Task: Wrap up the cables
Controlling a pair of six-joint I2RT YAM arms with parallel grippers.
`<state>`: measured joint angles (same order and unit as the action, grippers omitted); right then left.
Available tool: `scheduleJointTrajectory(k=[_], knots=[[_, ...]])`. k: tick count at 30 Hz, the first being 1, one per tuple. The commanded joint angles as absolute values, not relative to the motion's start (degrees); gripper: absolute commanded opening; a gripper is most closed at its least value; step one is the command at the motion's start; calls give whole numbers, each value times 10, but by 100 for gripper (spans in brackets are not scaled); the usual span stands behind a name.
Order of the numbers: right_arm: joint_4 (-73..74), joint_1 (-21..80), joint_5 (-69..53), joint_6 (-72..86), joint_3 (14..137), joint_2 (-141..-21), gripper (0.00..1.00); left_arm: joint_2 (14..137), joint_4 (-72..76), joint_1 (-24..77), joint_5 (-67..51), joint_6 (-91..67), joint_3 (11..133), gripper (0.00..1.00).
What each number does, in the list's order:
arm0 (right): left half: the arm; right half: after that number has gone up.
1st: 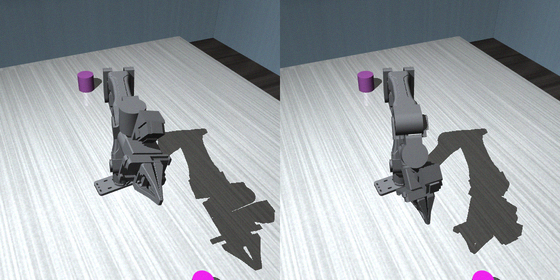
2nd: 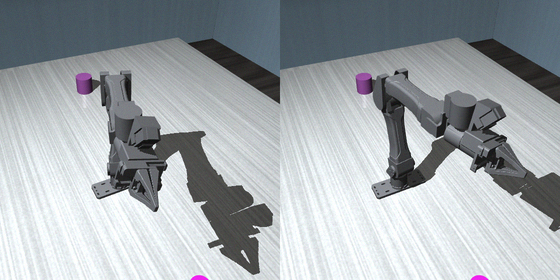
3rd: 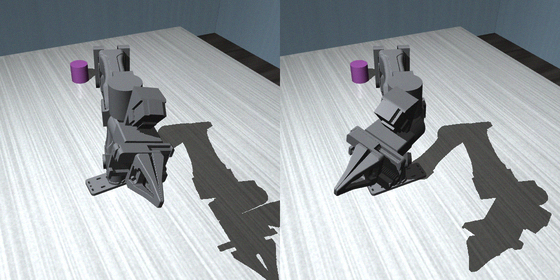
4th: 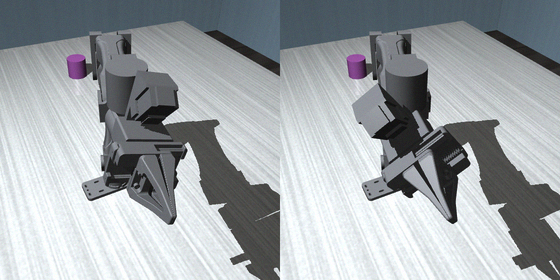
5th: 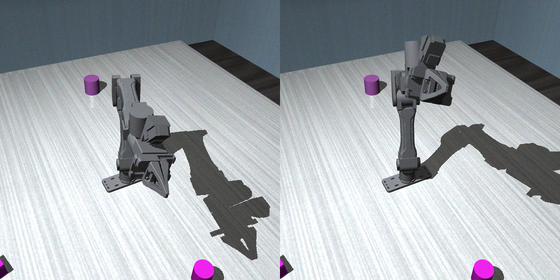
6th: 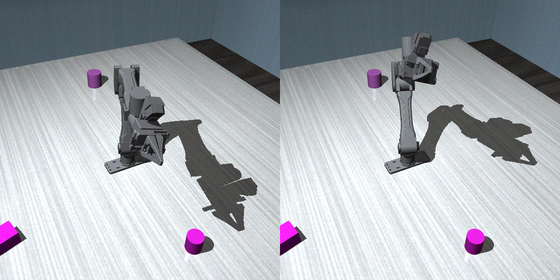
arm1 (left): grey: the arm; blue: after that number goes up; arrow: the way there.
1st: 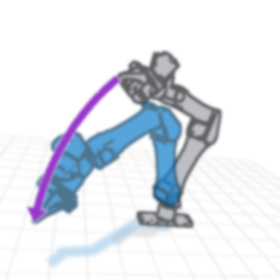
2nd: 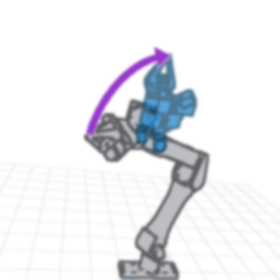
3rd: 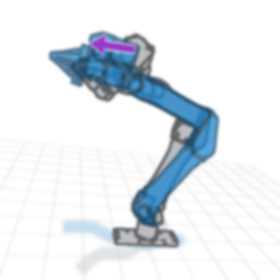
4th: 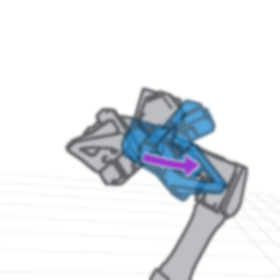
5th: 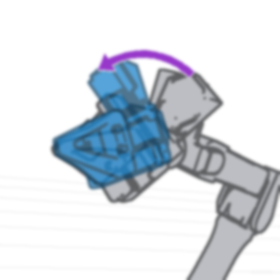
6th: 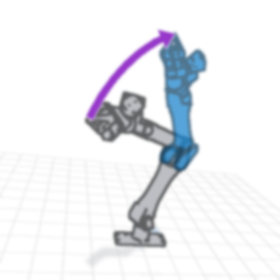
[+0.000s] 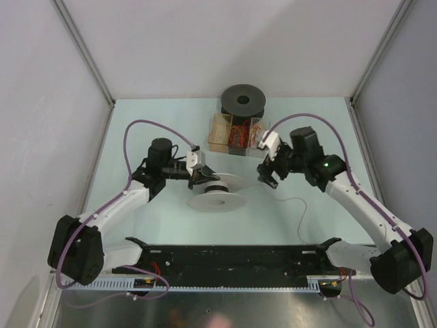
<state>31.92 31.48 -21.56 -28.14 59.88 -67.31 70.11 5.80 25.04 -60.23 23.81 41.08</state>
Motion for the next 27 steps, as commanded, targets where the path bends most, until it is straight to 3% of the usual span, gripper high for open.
scheduleJointTrajectory(k=[1, 8, 19, 24, 27], knots=[[314, 244, -330, -353, 581, -624, 89, 637, 53, 237, -629, 268, 463, 0], [245, 221, -389, -486, 491, -590, 92, 559, 39, 238, -646, 313, 472, 0], [55, 231, -482, -440, 445, -700, 92, 532, 29, 237, -644, 305, 495, 0], [-22, 262, -475, -385, 428, -746, 87, 529, 24, 237, -639, 300, 495, 0], [-85, 270, -461, -335, 424, -780, 77, 526, 23, 236, -633, 301, 489, 0]])
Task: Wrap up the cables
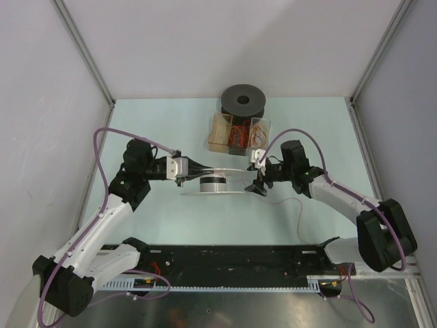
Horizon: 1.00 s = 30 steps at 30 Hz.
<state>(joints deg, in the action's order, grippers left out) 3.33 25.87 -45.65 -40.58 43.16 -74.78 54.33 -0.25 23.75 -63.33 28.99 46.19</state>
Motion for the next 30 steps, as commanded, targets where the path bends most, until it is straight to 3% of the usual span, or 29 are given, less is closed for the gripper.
scheduleJointTrajectory(k=[1, 8, 10, 21, 30], knots=[[-98, 270, -458, -324, 424, -789, 72, 523, 23, 236, -632, 301, 488, 0], [-63, 256, -455, -338, 424, -814, 29, 516, 23, 225, -626, 288, 498, 0], [-57, 250, -454, -341, 424, -815, 21, 514, 23, 221, -624, 286, 500, 0], [-20, 242, -439, -351, 424, -809, 2, 511, 23, 204, -630, 281, 494, 0], [-13, 233, -432, -358, 424, -808, 0, 508, 24, 192, -638, 275, 499, 0]])
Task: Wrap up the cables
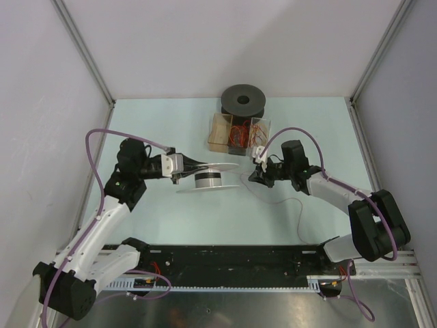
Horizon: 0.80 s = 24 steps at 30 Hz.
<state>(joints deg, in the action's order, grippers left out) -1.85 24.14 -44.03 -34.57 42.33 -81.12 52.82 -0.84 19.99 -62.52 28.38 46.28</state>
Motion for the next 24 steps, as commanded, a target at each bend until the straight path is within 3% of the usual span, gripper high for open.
scheduleJointTrajectory(k=[1, 8, 9, 13, 16, 19, 24], knots=[[-12, 232, -431, -360, 424, -808, 0, 508, 24, 191, -638, 275, 500, 0], [-6, 226, -430, -363, 424, -803, 2, 509, 30, 189, -635, 266, 503, 0], [-12, 226, -427, -358, 424, -802, 9, 510, 34, 189, -630, 259, 504, 0], [-45, 227, -406, -316, 429, -783, 60, 528, 47, 188, -599, 202, 528, 0], [-66, 226, -371, -286, 440, -758, 85, 545, 59, 188, -555, 131, 562, 0], [-79, 226, -316, -264, 444, -729, 97, 567, 61, 185, -505, 54, 607, 0], [-45, 215, -293, -261, 446, -678, 99, 591, 62, 180, -421, -62, 679, 0]])
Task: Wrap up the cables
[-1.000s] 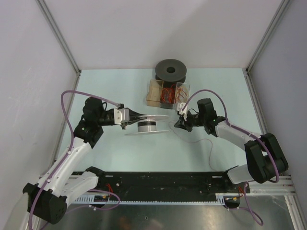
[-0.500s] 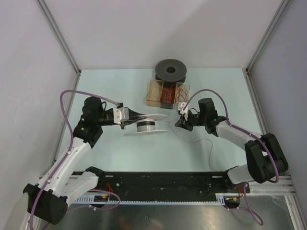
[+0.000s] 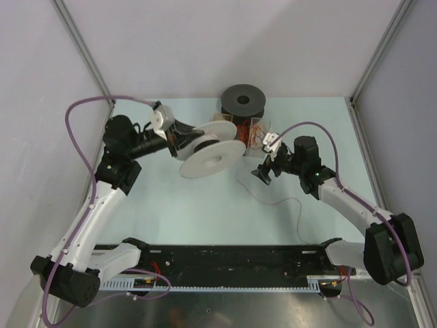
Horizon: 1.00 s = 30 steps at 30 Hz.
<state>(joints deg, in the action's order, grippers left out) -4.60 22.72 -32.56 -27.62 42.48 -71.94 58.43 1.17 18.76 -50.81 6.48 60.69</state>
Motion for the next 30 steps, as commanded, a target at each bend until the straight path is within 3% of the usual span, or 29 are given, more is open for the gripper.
scheduleJointTrajectory(k=[1, 5, 13, 26, 30], knots=[[-31, 210, -303, -266, 448, -671, 99, 595, 61, 181, -398, -81, 692, 0], [92, 215, -330, -320, 467, -659, 99, 606, 43, 181, -327, -128, 731, 0], [317, 305, -232, -449, 483, -701, 90, 601, 28, 181, -274, -178, 708, 0], [193, 402, -146, -388, 496, -867, 84, 620, -40, 182, -155, -211, 711, 0], [185, 405, -143, -366, 524, -923, 77, 619, -51, 183, -123, -214, 716, 0]])
